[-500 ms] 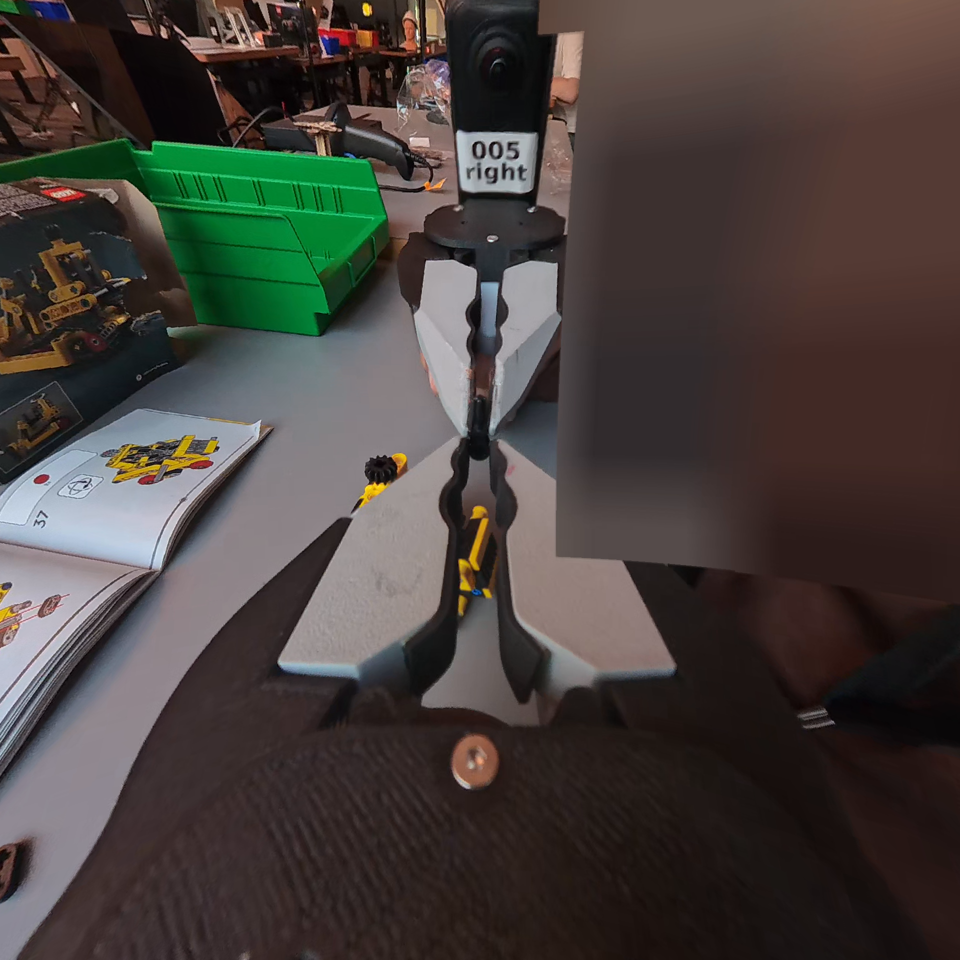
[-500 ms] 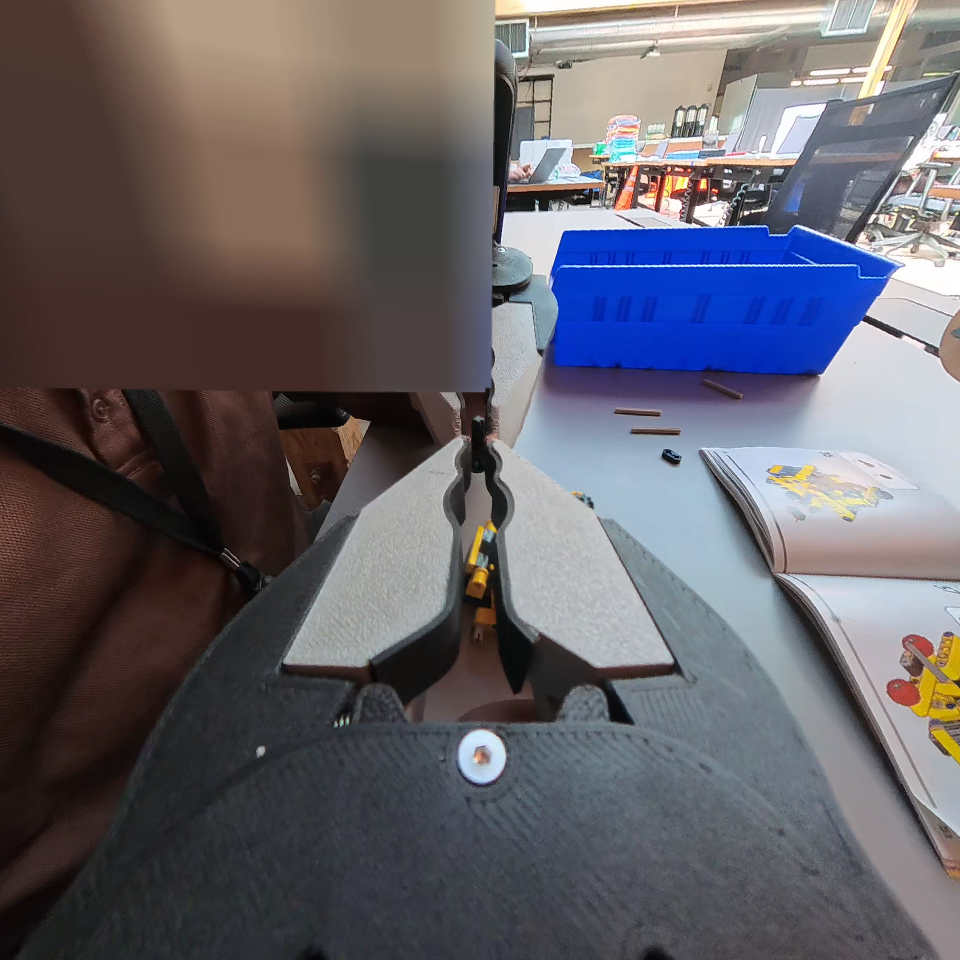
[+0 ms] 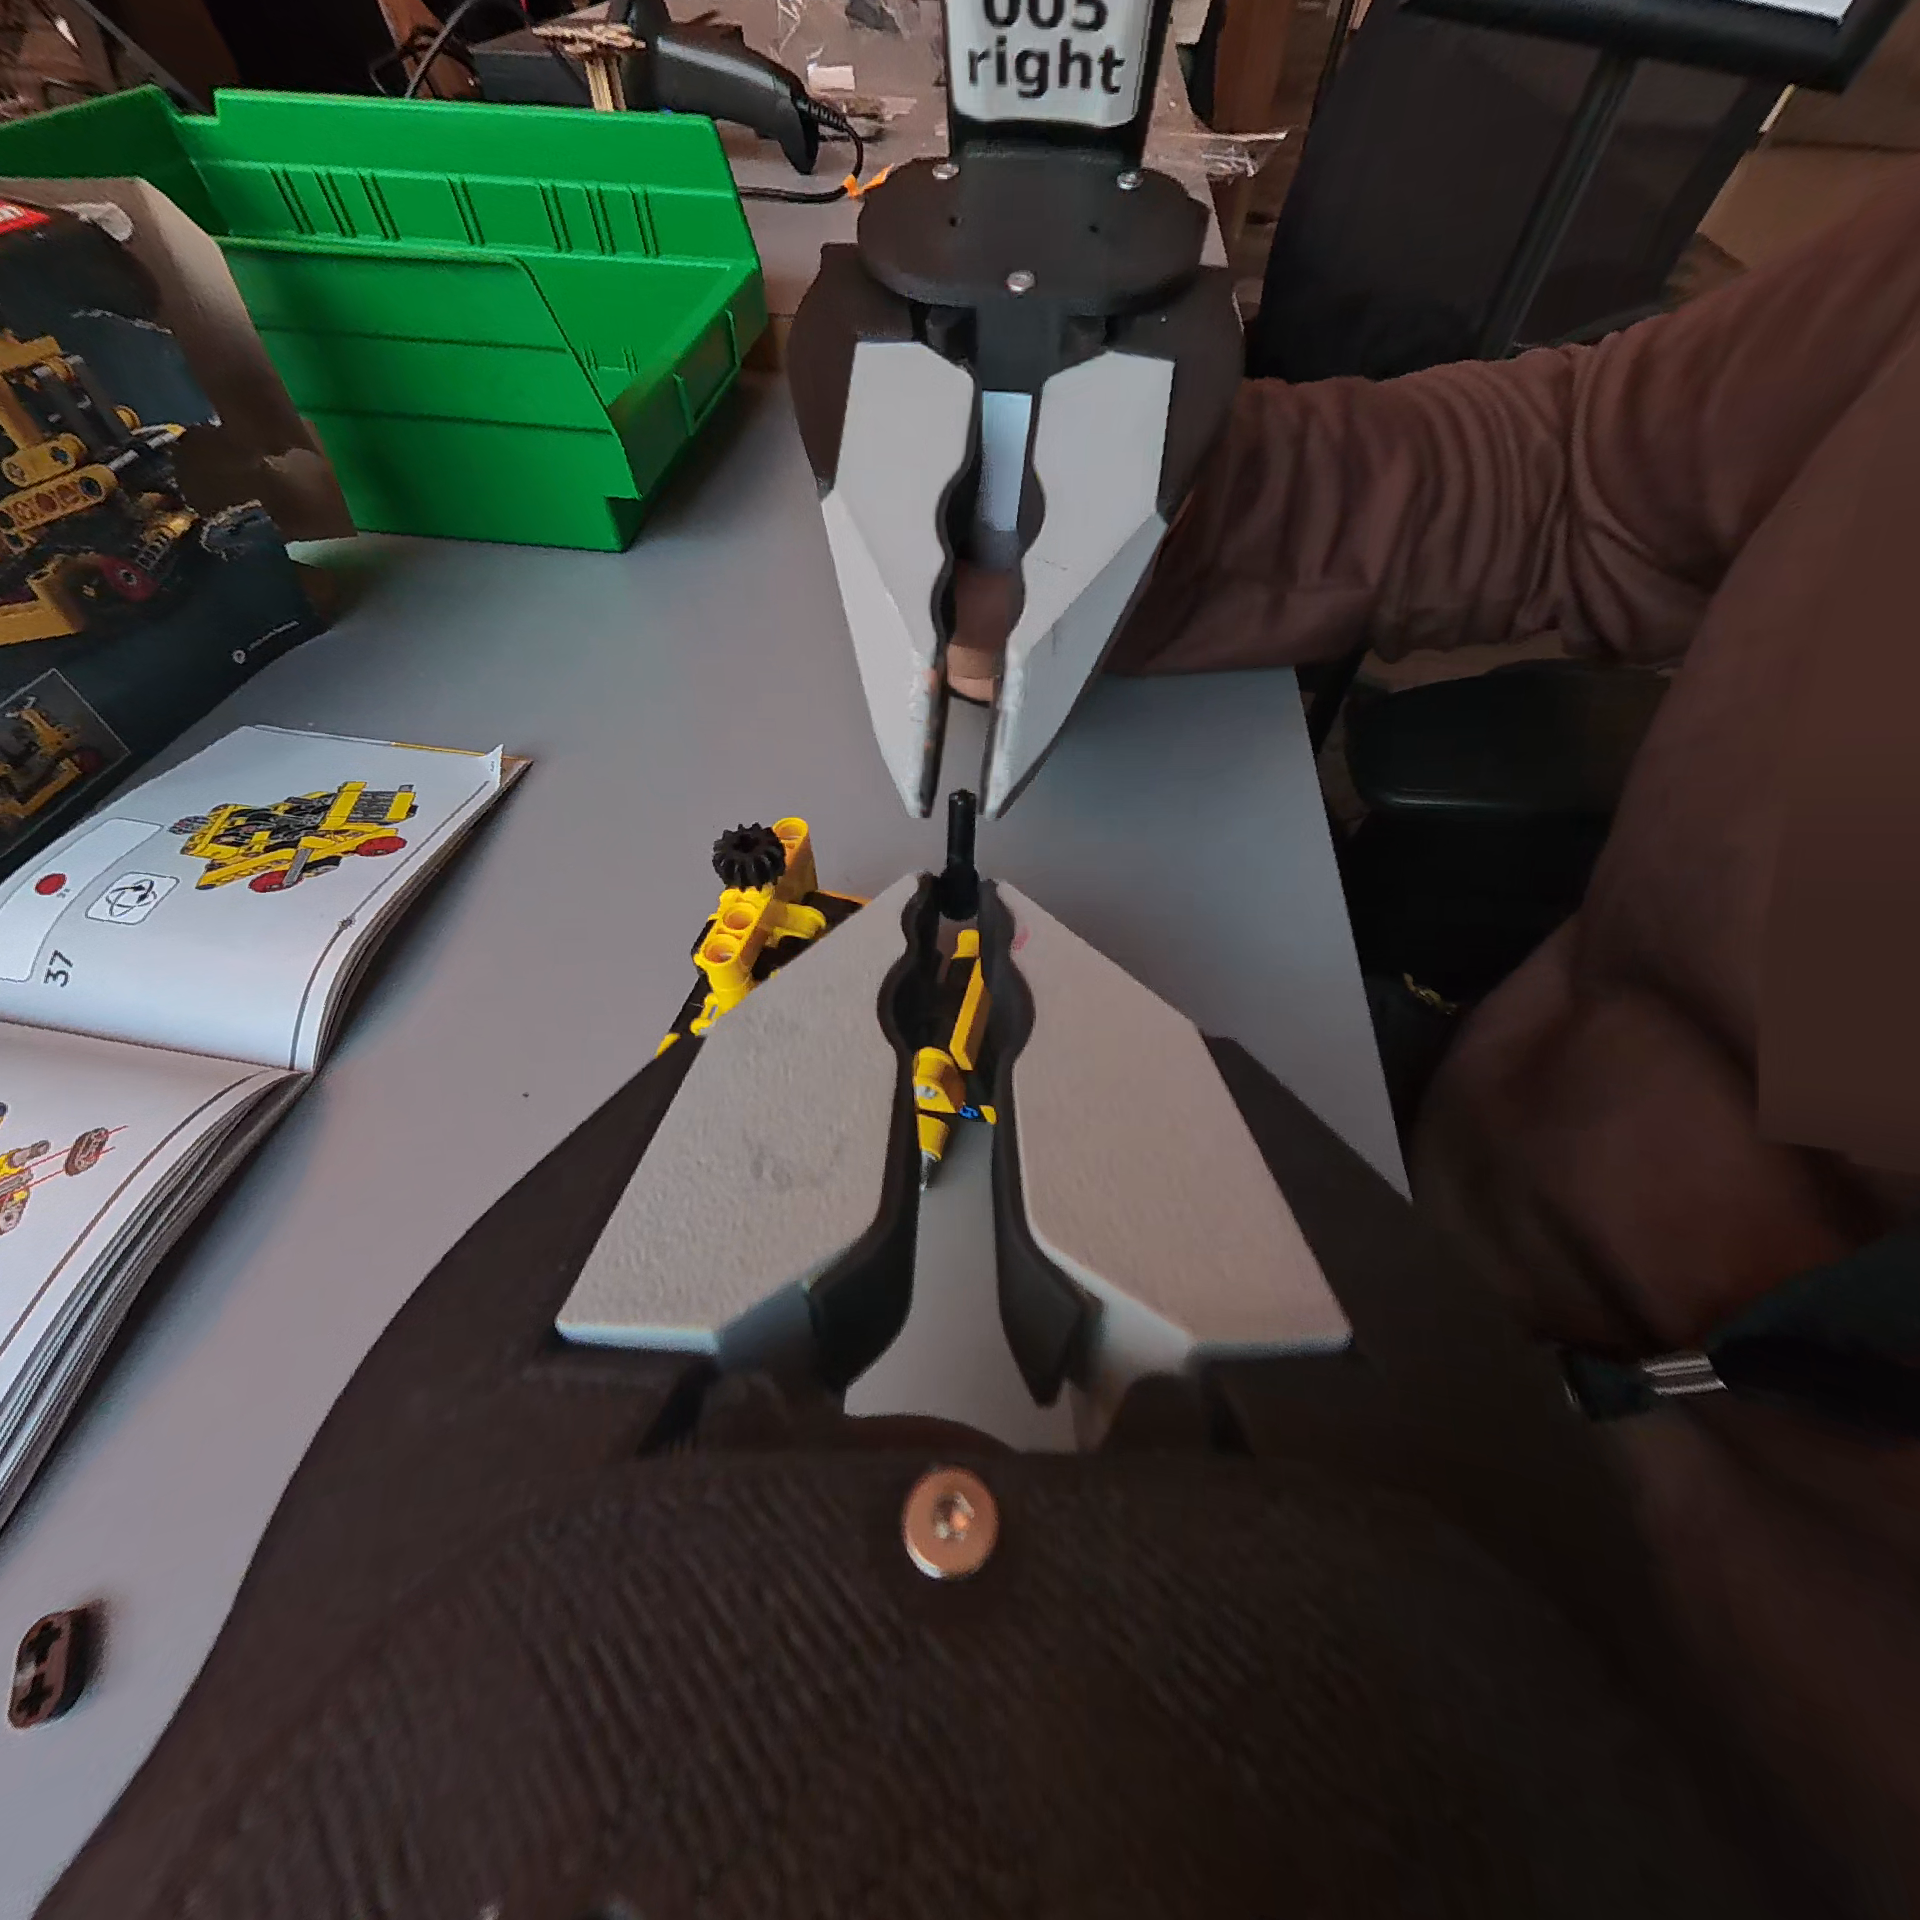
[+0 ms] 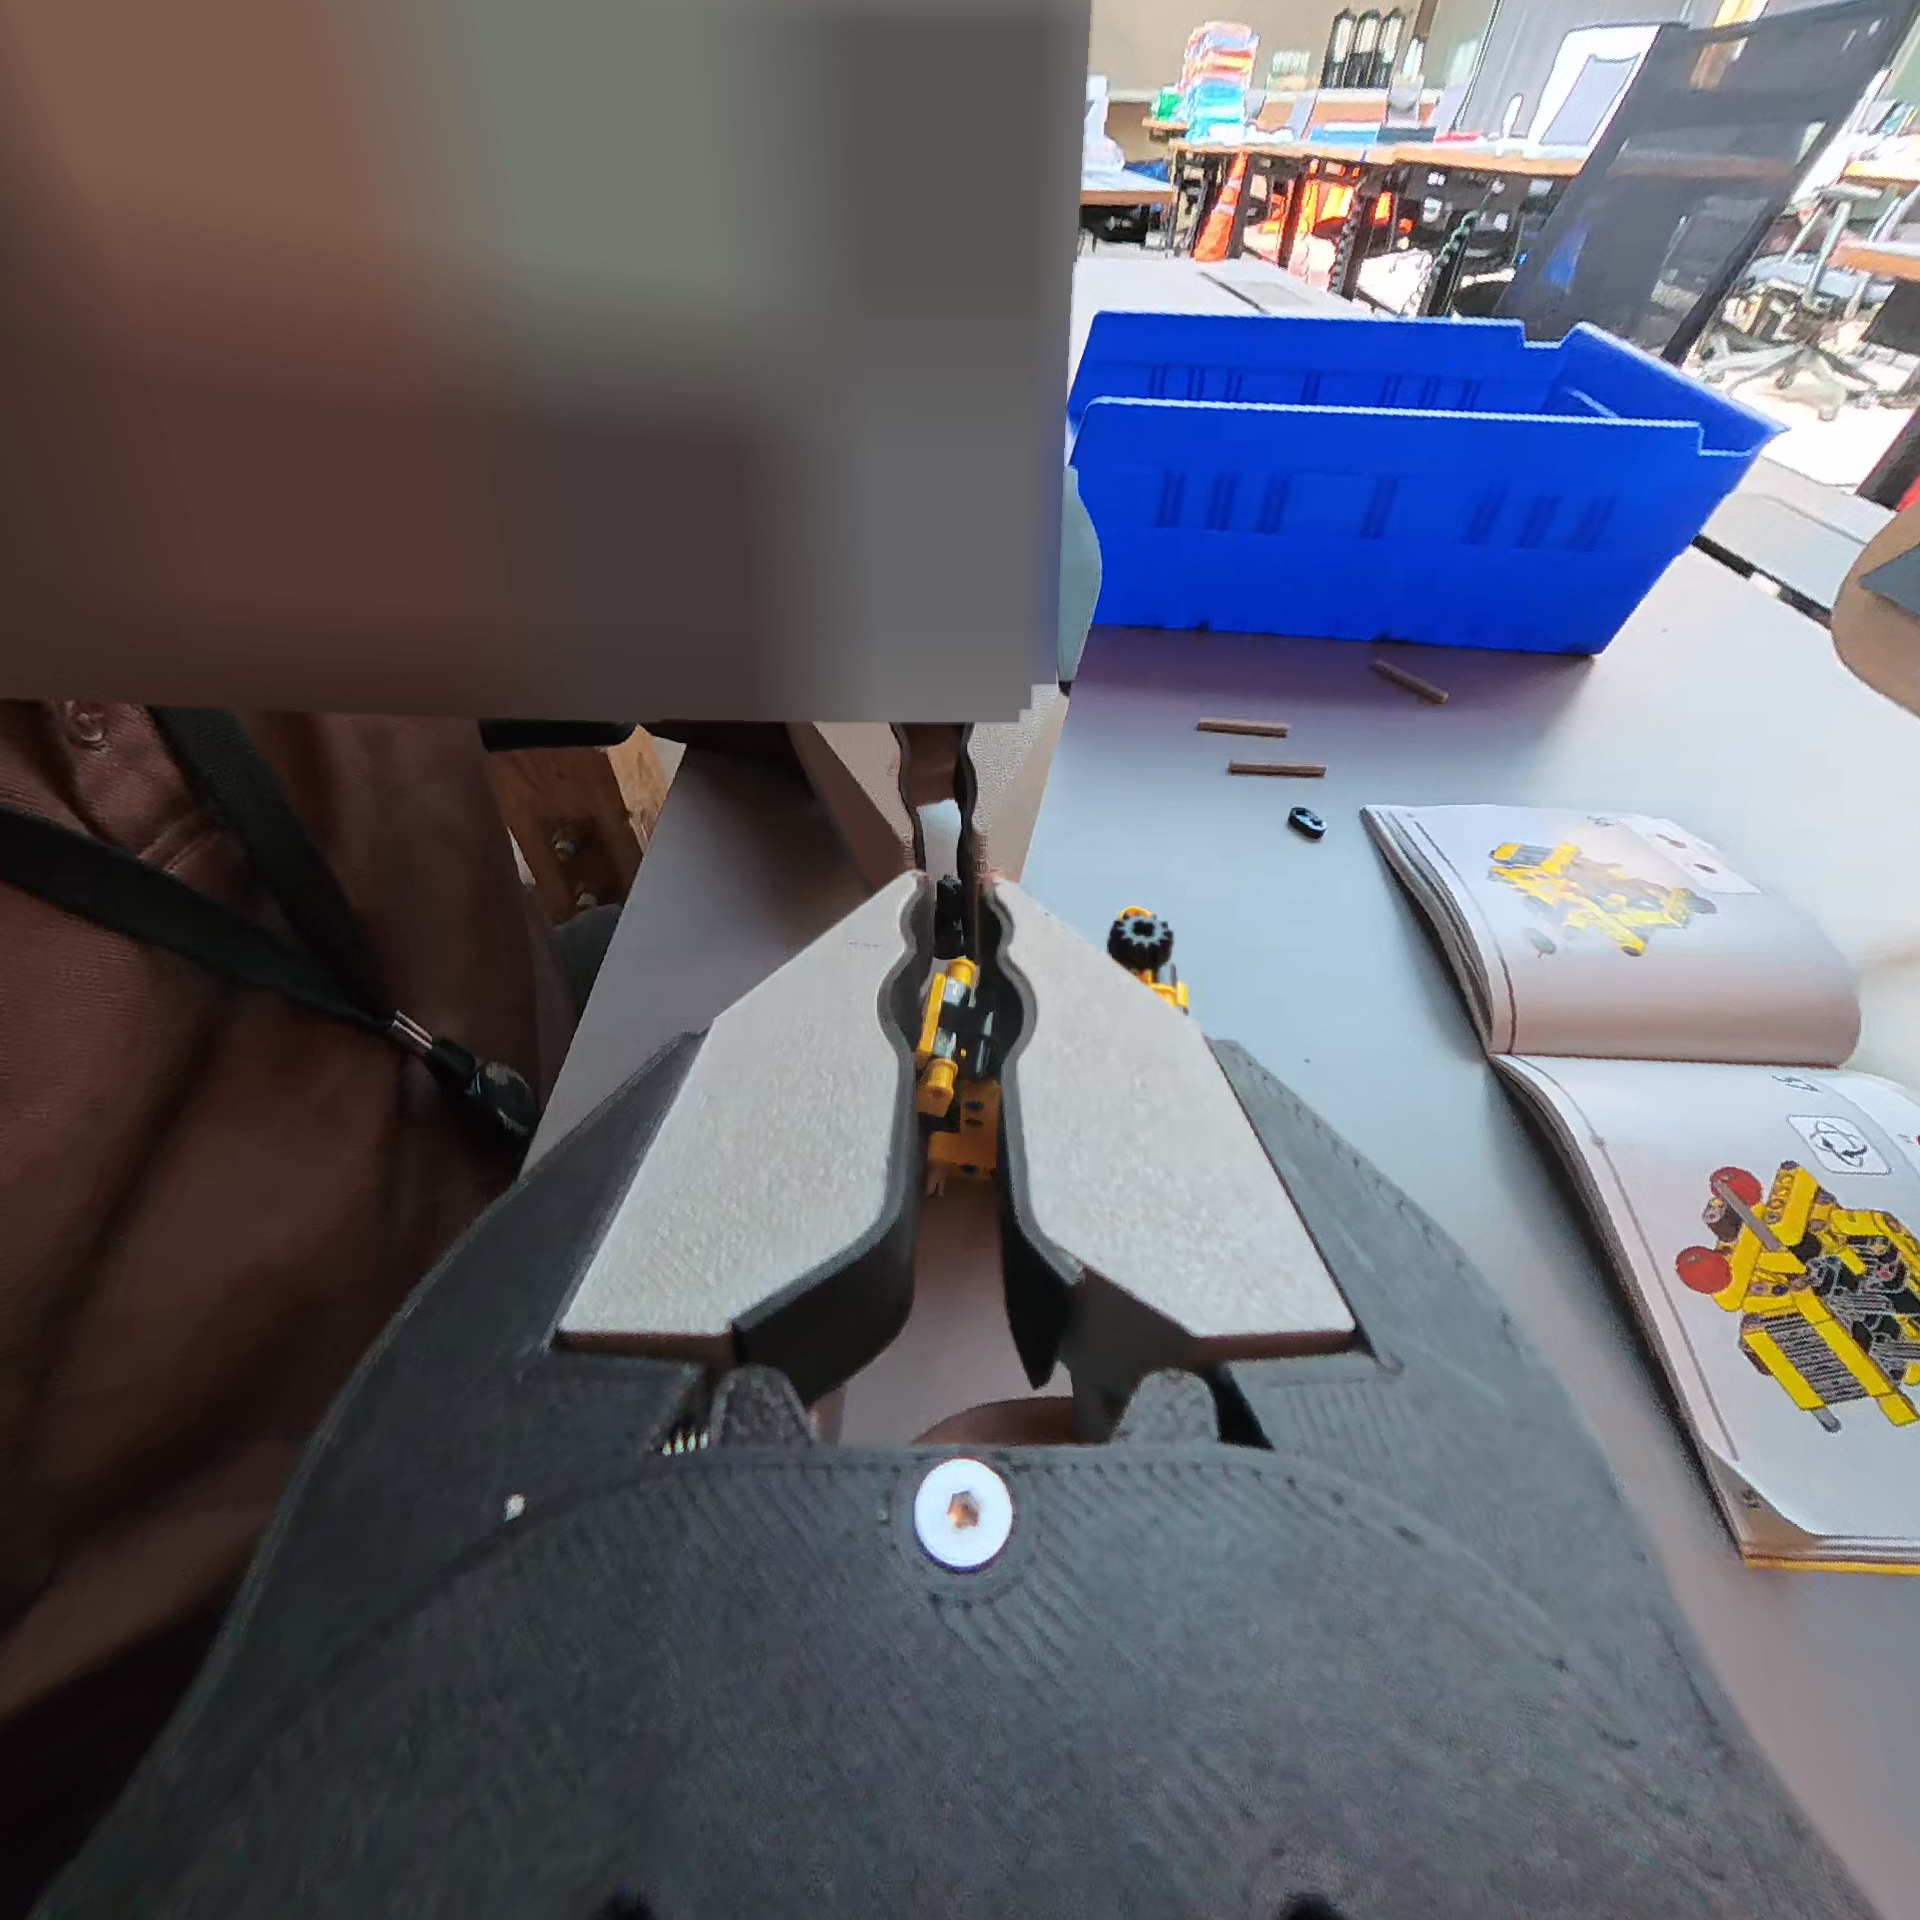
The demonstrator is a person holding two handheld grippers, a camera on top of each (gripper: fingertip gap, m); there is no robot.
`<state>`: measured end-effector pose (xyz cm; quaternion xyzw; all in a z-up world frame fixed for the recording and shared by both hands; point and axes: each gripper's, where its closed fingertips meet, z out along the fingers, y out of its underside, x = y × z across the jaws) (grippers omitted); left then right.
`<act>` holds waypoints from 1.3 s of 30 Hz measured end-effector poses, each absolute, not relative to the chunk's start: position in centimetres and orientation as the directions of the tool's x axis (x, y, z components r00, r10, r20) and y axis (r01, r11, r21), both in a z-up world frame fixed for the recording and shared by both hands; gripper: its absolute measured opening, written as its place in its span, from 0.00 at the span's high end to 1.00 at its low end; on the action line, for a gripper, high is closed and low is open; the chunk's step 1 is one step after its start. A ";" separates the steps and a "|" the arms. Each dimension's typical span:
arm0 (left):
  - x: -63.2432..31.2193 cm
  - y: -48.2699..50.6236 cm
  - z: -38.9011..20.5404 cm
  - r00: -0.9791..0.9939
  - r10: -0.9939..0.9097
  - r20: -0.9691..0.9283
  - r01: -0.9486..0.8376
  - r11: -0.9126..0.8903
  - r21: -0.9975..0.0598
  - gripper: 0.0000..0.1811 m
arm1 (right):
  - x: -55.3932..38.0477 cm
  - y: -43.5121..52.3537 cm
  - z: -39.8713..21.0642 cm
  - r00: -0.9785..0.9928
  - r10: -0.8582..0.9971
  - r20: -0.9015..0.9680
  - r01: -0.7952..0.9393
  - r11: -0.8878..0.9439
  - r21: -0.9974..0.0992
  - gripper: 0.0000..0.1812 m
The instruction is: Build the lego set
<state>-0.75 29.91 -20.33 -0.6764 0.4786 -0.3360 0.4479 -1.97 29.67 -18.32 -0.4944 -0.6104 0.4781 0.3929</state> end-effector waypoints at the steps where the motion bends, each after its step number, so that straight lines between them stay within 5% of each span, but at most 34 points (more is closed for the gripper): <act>1: -0.8 29.9 -20.5 0.318 -0.948 0.022 -0.356 -0.141 -0.924 0.98 | -2.0 29.6 -18.6 -0.204 0.979 0.011 0.251 0.063 -0.966 0.99; 23: -0.7 29.4 -21.7 0.298 -0.954 -0.039 -0.444 -0.103 -0.890 0.98 | -1.9 29.0 -20.6 -0.231 0.962 0.144 0.463 0.240 -0.853 0.99; 39: -3.6 30.5 -22.4 0.365 -0.930 -0.035 -0.473 -0.153 -0.868 0.97 | -0.4 30.6 -22.1 -0.152 0.987 0.048 0.633 0.135 -0.762 1.00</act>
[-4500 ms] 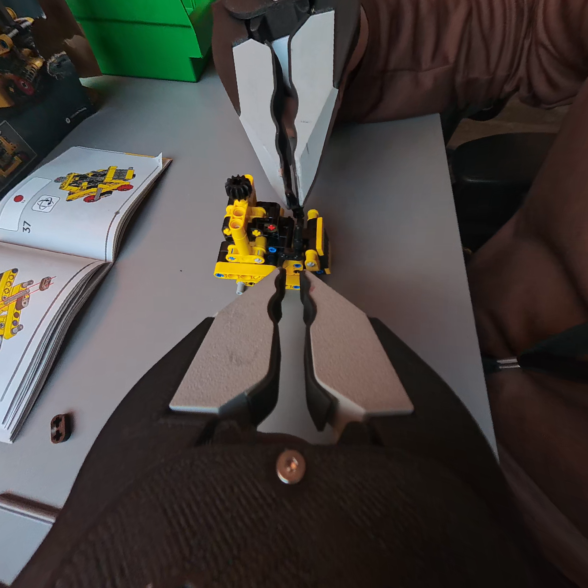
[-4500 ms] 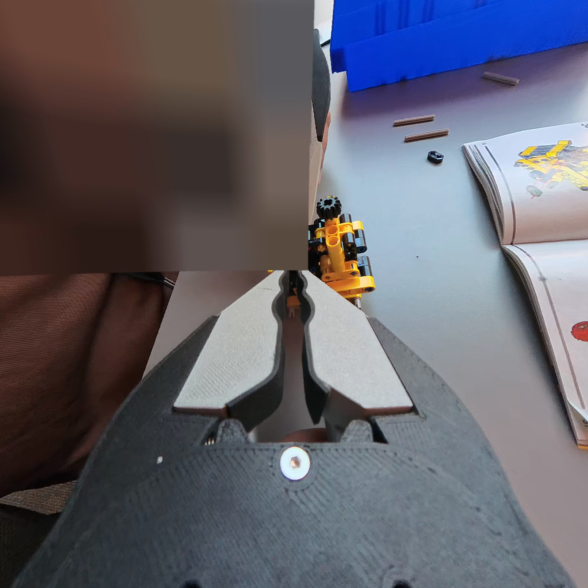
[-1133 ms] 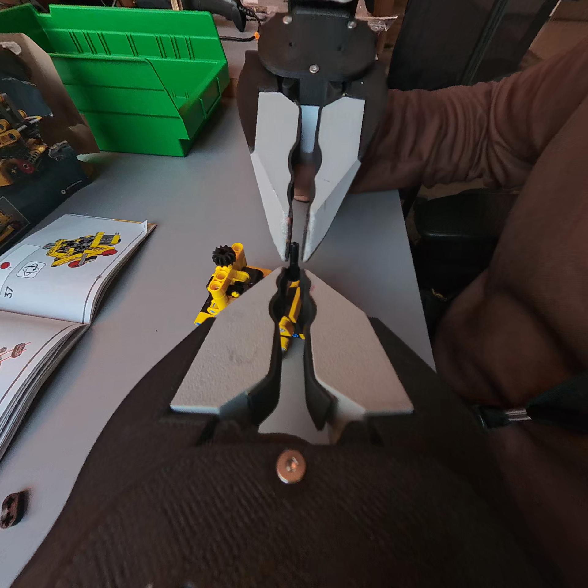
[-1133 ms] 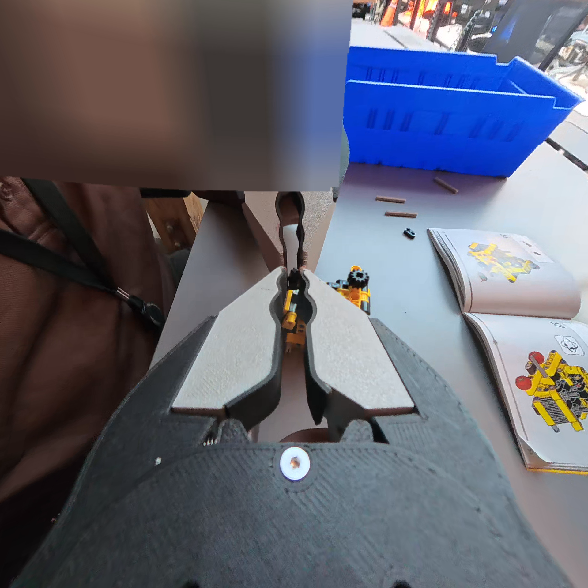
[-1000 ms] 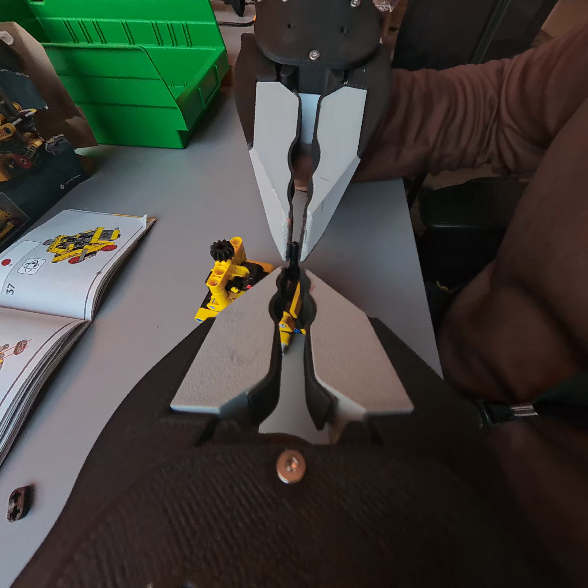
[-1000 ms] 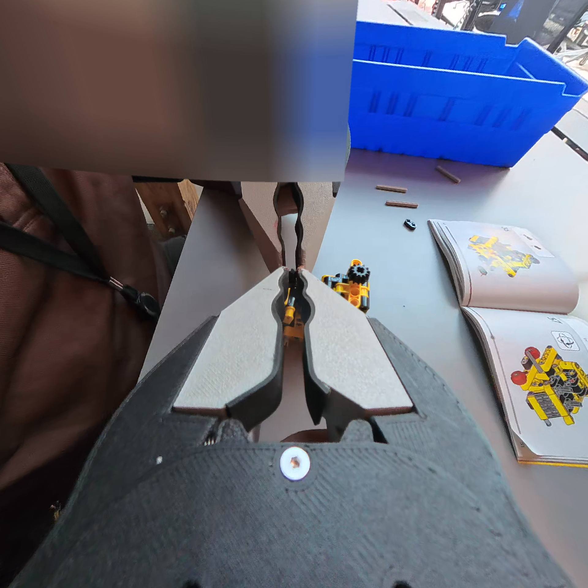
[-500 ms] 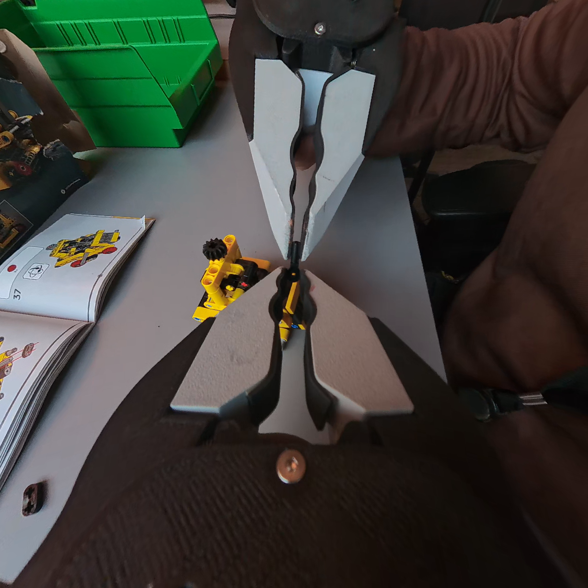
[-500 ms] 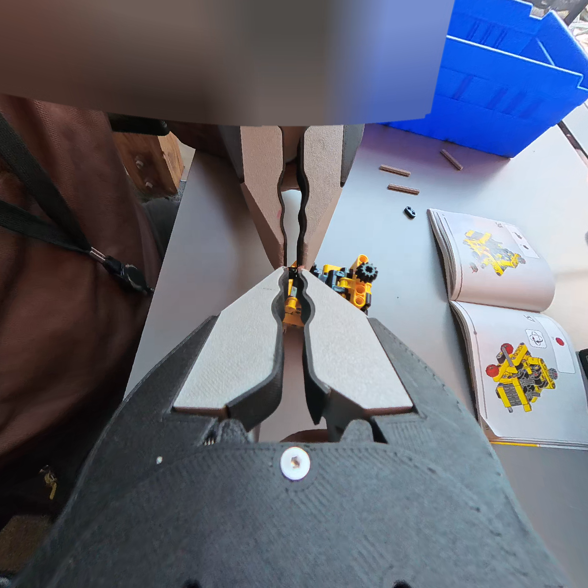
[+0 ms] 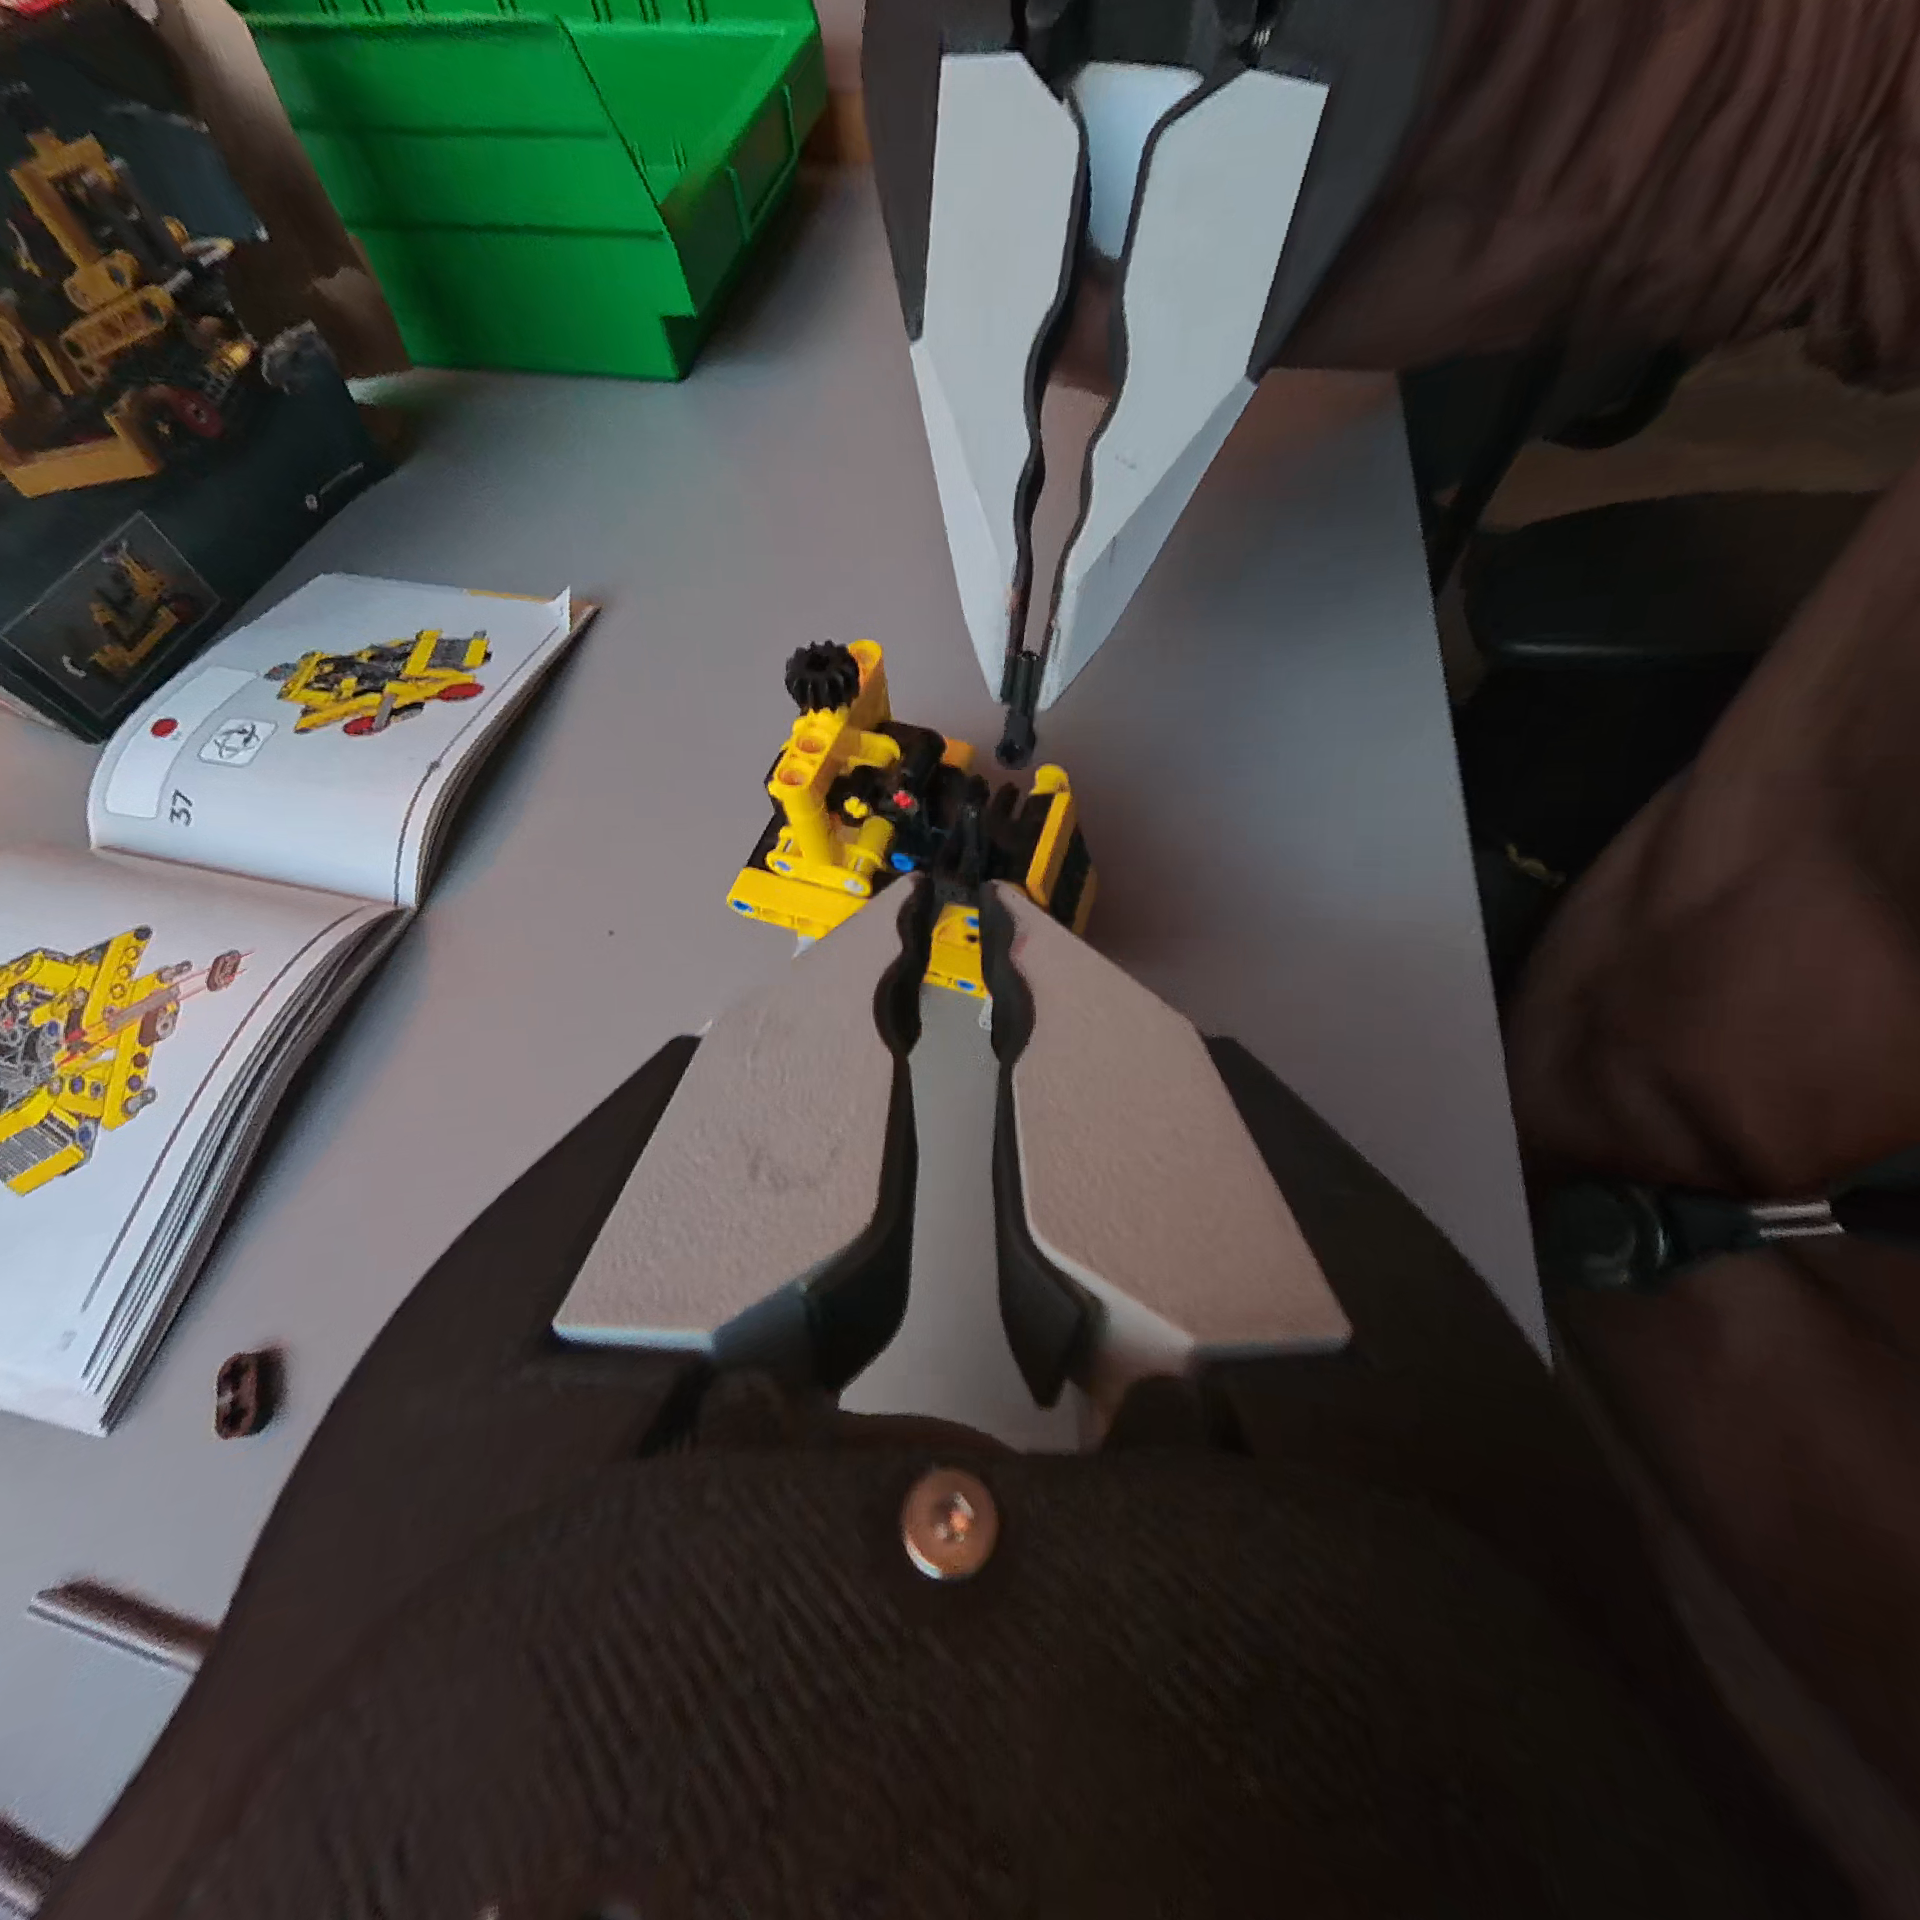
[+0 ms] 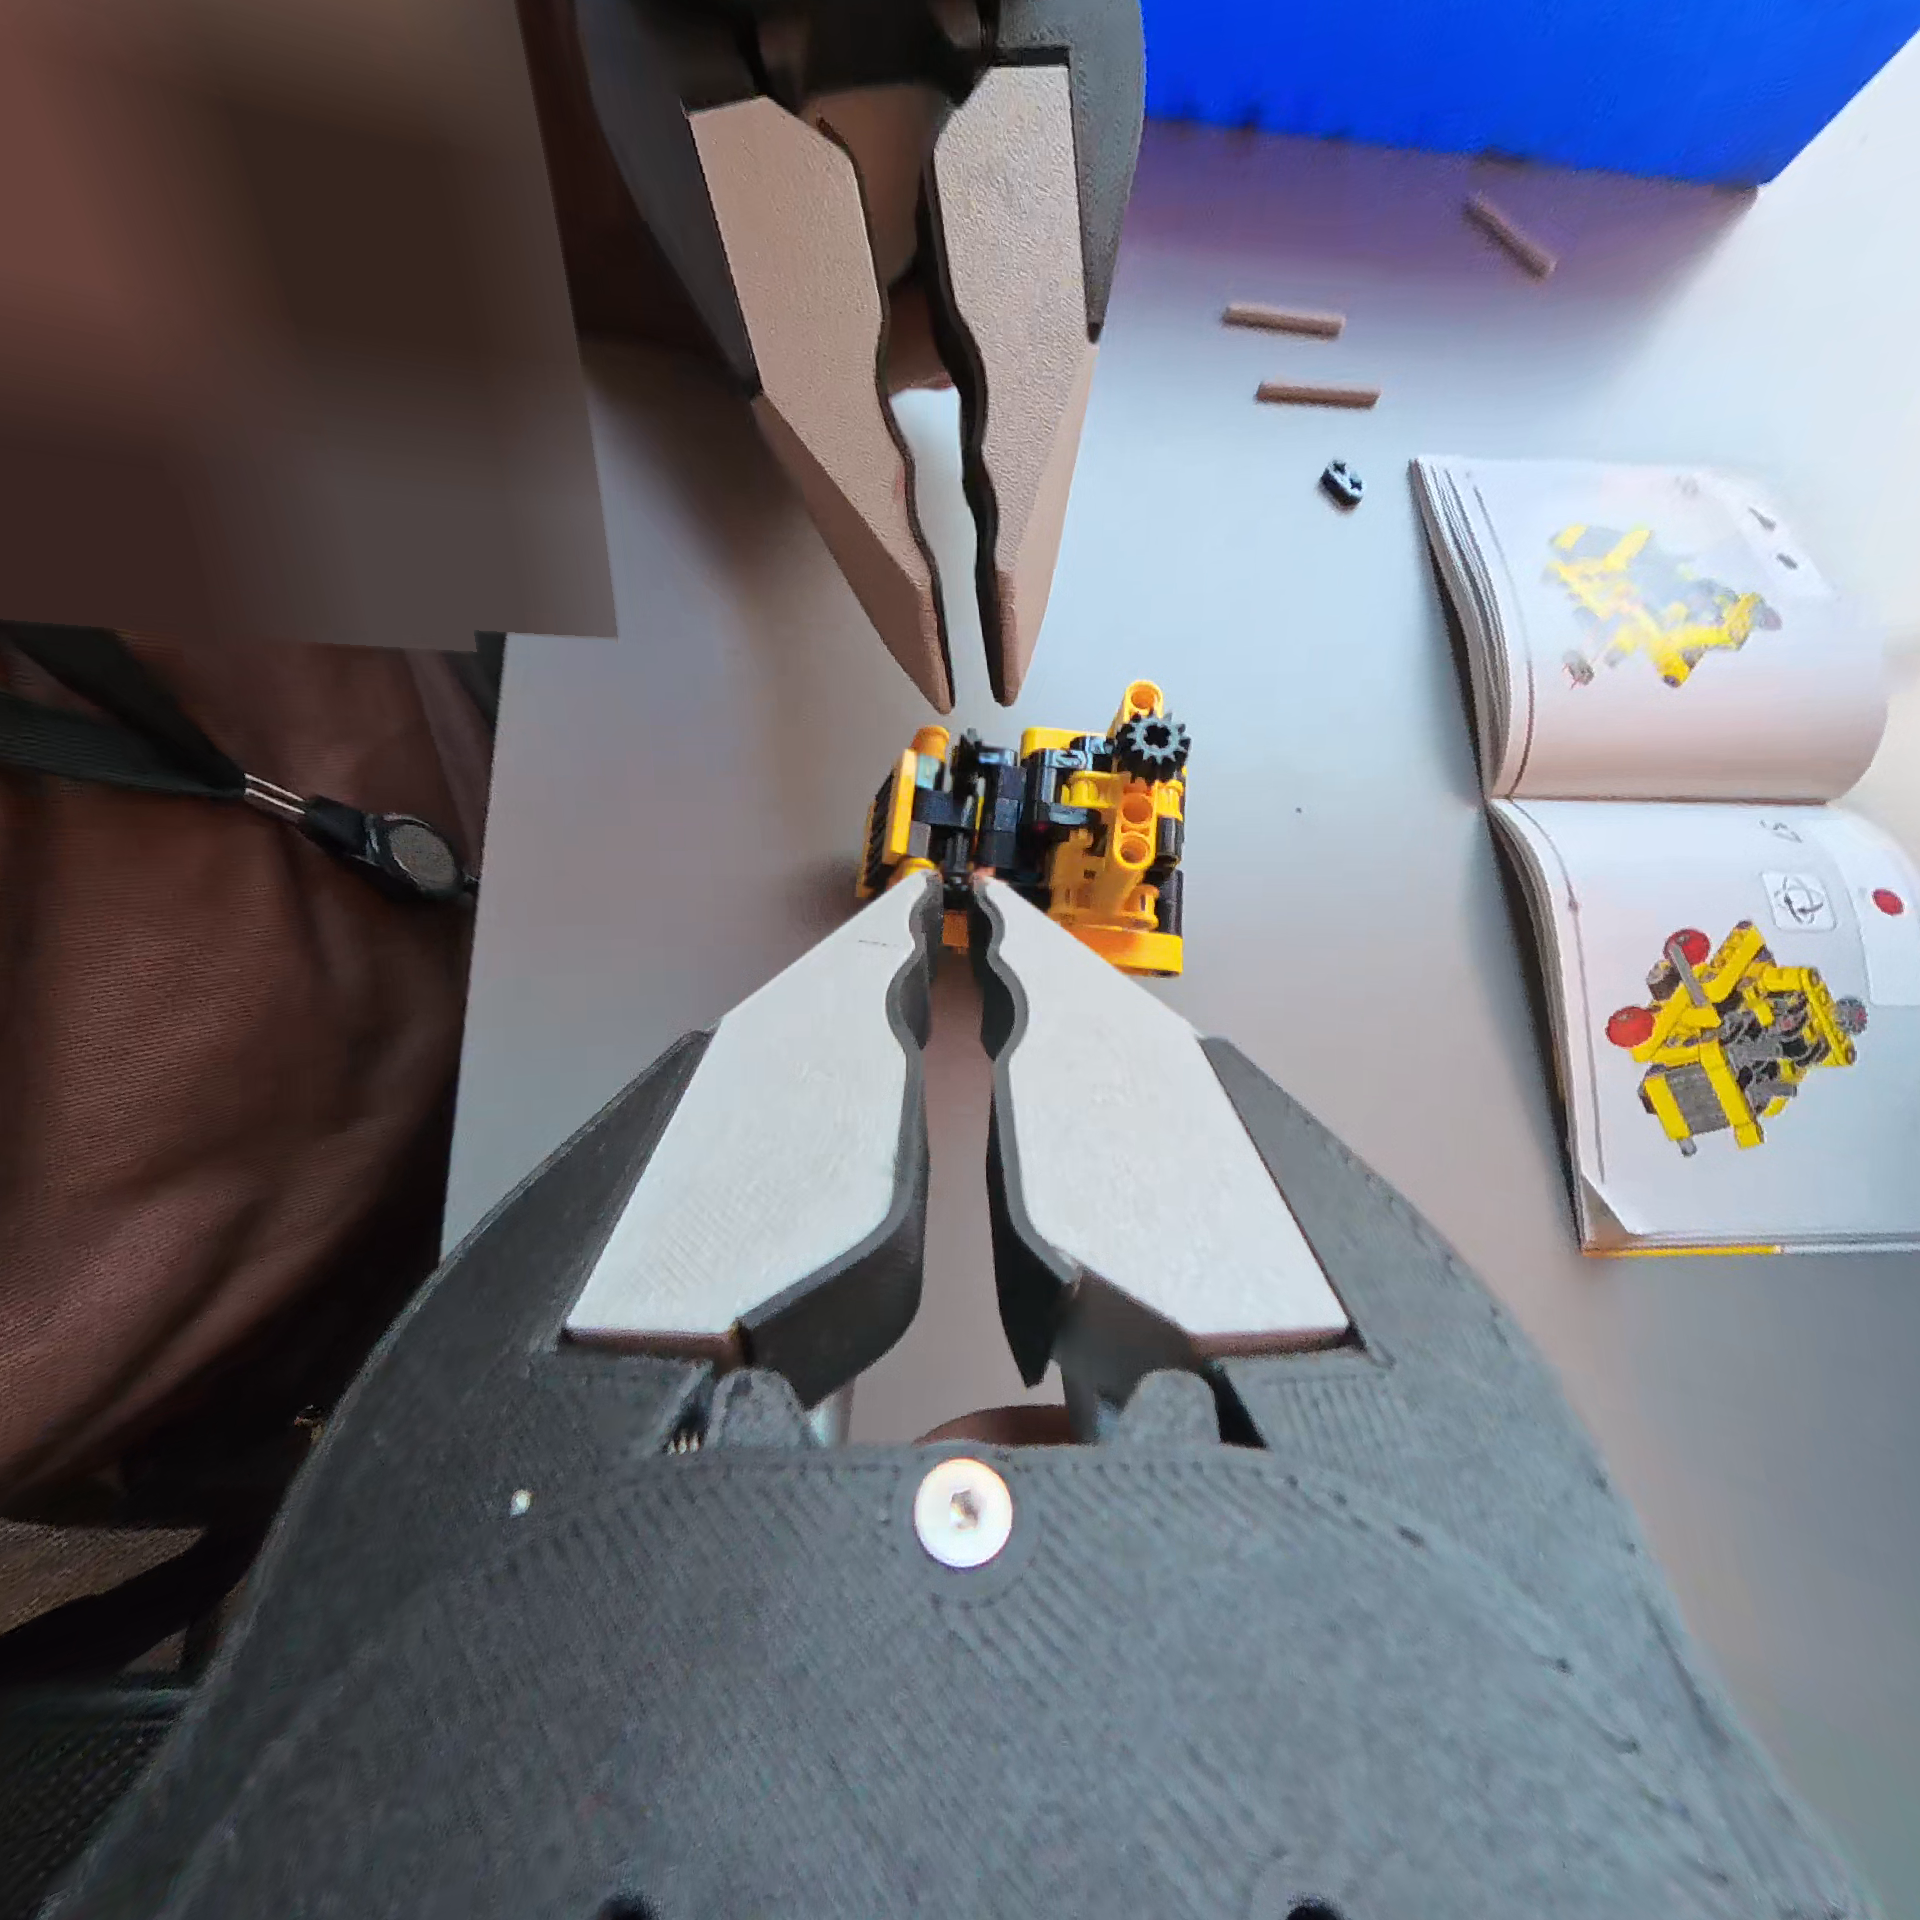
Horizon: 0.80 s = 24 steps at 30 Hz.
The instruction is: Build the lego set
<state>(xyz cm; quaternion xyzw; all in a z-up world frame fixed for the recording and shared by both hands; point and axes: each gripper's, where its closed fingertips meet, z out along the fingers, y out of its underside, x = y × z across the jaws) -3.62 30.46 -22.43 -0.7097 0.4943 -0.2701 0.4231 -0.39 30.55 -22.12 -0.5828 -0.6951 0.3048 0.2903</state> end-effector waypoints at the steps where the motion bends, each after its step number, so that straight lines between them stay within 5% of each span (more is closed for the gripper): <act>1: -3.7 30.3 -22.8 0.361 -0.932 -0.028 -0.483 -0.162 -0.861 0.97 | -0.4 30.6 -22.3 -0.150 0.988 0.046 0.639 0.132 -0.758 1.00; 24: -2.7 29.9 -23.4 0.339 -0.941 0.028 -0.467 -0.193 -0.863 0.96 | 0.4 30.6 -22.4 -0.235 0.971 0.045 0.701 0.201 -0.684 1.00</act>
